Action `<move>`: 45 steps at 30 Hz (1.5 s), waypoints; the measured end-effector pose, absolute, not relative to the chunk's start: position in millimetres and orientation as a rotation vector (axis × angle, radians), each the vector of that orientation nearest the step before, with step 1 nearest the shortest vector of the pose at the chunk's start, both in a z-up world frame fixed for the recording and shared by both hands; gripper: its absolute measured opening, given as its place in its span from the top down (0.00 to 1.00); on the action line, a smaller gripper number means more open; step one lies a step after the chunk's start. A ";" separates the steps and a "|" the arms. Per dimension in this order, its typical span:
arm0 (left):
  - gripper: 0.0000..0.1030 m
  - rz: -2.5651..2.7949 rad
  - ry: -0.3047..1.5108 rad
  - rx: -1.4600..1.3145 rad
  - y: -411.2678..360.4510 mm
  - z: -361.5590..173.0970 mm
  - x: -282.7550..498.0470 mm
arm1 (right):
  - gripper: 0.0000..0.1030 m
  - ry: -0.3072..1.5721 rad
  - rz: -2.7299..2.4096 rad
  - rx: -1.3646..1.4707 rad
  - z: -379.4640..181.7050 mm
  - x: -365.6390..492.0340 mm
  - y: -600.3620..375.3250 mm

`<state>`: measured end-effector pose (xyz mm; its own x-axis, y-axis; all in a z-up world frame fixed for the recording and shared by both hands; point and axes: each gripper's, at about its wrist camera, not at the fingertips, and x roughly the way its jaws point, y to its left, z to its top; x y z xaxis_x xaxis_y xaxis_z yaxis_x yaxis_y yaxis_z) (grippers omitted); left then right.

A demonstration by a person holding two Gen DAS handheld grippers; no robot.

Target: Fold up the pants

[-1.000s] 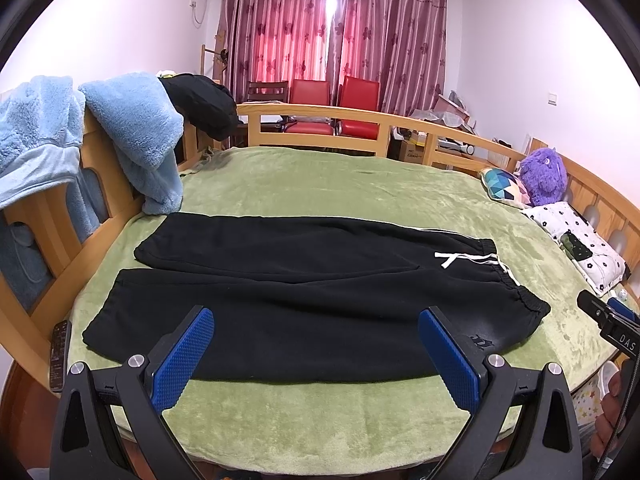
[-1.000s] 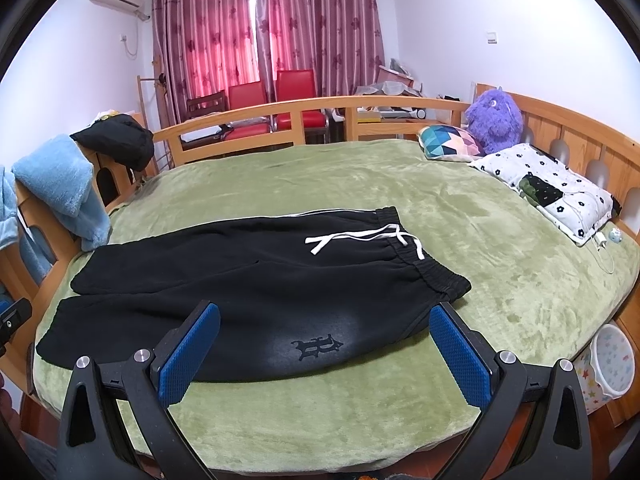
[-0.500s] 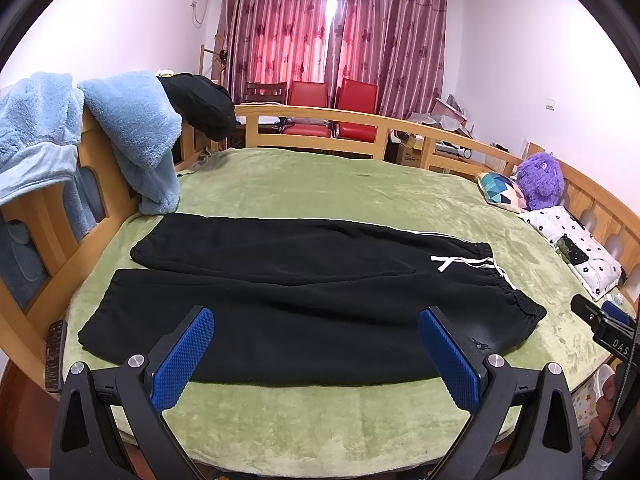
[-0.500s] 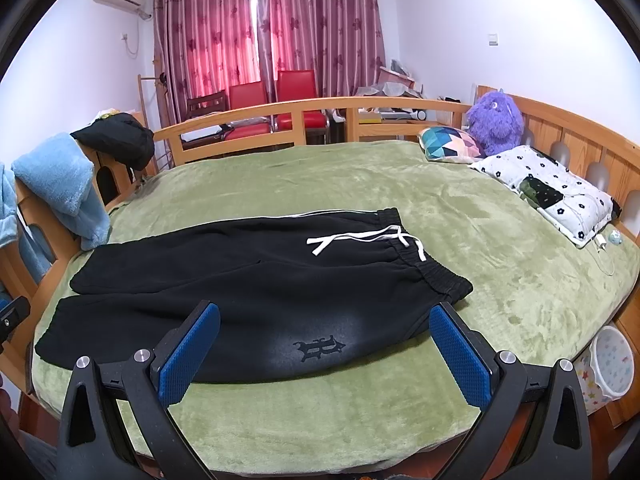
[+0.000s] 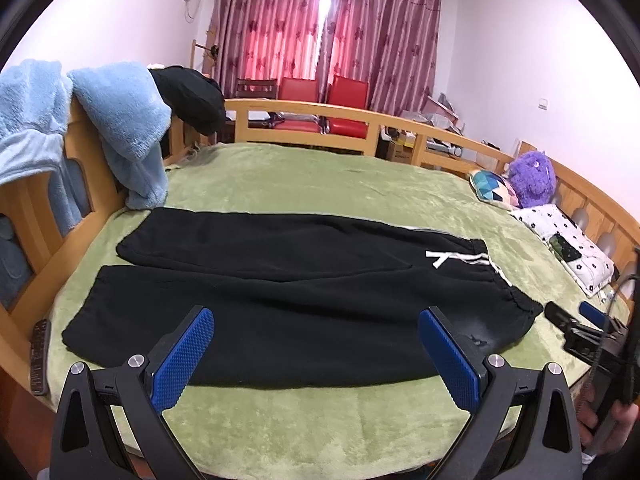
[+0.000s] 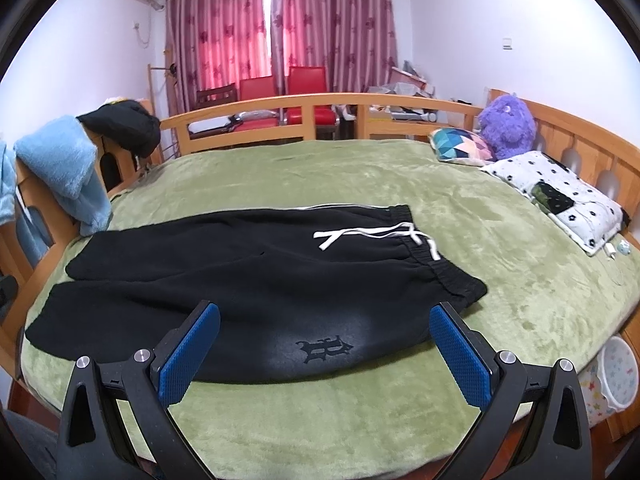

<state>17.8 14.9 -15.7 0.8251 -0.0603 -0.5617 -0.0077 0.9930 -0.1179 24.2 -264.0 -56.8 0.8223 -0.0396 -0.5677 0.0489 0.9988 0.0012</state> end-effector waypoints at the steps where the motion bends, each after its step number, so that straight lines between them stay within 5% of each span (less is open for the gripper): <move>1: 0.00 -0.032 0.609 -0.115 16.4 -21.7 21.9 | 0.00 0.617 -0.049 0.002 -62.9 29.6 -262.2; 8: 0.01 0.010 0.657 -0.140 37.1 -75.5 44.7 | 0.01 0.667 -0.090 -0.051 -112.3 62.1 -266.9; 12: 0.01 0.043 0.732 -0.163 59.2 -112.7 61.3 | 0.10 0.757 -0.074 0.026 -139.8 77.8 -288.0; 21: 0.15 0.107 0.850 -0.322 125.0 -182.7 73.6 | 0.20 0.801 -0.069 0.219 -164.7 86.5 -329.6; 45: 0.14 0.318 0.819 -0.605 238.8 -226.8 86.4 | 0.20 0.884 -0.140 0.441 -222.8 135.6 -384.6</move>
<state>86.4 238.8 -226.8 0.6495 0.0360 -0.7595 -0.4863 0.7876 -0.3784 135.6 -384.6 -222.8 0.6313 0.0615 -0.7731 0.2971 0.9016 0.3144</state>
